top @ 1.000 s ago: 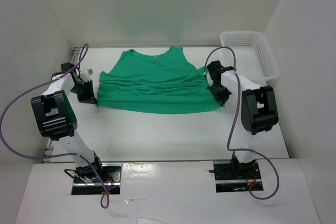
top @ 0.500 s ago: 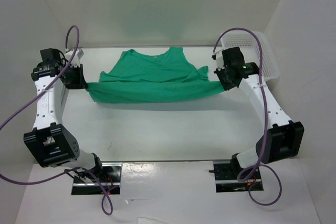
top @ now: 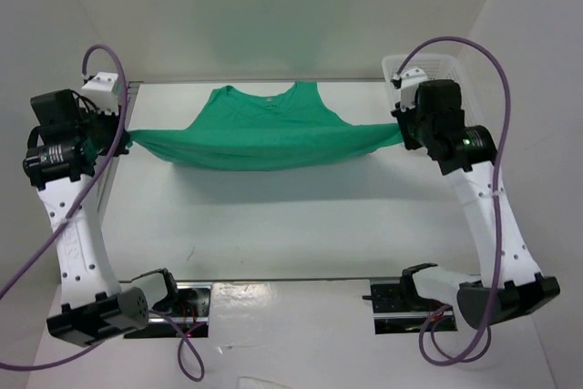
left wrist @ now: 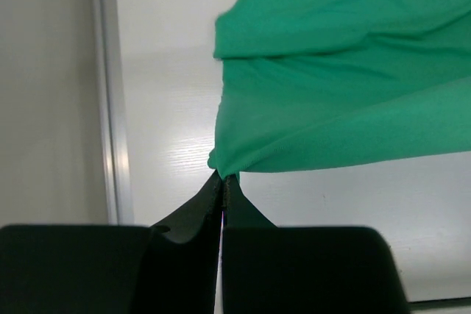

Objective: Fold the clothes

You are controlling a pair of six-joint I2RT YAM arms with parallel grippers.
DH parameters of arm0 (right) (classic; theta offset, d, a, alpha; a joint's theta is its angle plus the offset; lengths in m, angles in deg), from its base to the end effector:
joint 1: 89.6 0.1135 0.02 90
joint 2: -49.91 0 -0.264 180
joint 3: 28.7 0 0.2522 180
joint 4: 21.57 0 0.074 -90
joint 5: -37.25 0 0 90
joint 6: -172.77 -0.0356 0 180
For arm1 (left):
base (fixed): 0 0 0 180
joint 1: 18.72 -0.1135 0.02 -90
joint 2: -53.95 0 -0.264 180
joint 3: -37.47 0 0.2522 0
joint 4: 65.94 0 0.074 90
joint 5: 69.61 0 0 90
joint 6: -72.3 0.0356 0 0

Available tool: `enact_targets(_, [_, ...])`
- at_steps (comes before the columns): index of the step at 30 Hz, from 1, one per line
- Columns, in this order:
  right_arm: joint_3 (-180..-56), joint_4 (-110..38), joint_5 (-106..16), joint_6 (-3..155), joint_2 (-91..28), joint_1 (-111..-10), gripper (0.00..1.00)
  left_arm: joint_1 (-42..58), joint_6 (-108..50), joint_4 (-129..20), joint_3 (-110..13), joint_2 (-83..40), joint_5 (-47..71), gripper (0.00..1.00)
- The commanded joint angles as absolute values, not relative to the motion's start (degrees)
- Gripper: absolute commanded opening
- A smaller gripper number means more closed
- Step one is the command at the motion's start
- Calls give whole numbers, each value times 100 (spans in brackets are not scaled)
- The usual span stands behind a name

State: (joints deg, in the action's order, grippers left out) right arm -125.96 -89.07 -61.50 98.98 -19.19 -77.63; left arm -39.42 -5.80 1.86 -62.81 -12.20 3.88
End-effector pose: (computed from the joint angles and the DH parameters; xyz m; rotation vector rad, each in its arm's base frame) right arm 0.2287 0.0429 0.4099 -0.4698 2.2071 -0.2119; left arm 0.2019 0.0655 0.4365 0.0016 2.1313 0.0234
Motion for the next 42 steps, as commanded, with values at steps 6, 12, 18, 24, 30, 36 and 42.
enact_targets(6, [-13018, -8939, -5943, 9973, -925, -7773, 10, -4016, -618, -103, -6419, -188, 624, 0])
enact_targets(12, [-12746, -8763, -5776, 10026, -459, -7773, 10, -4016, -733, -515, -5918, 472, 677, 0])
enact_targets(18, [-12534, -8763, -5556, 10088, -55, -7773, 12, -4016, -846, -718, -5470, 947, 966, 0])
enact_targets(24, [-12279, -8877, -5556, 10281, 297, -7773, 3, -4016, -847, -718, -5223, 1228, 1159, 0])
enact_targets(30, [-11876, -8877, -5345, 10281, 727, -7773, 0, -4016, -961, -657, -5162, 1501, 1107, 0])
enact_targets(36, [-11752, -8877, -5108, 10176, 1000, -7773, 0, -4016, -1067, -604, -4995, 1730, 950, 0])
enact_targets(42, [-11752, -8877, -4985, 10123, 1176, -7773, 0, -4016, -1119, -551, -4942, 1967, 887, 0])
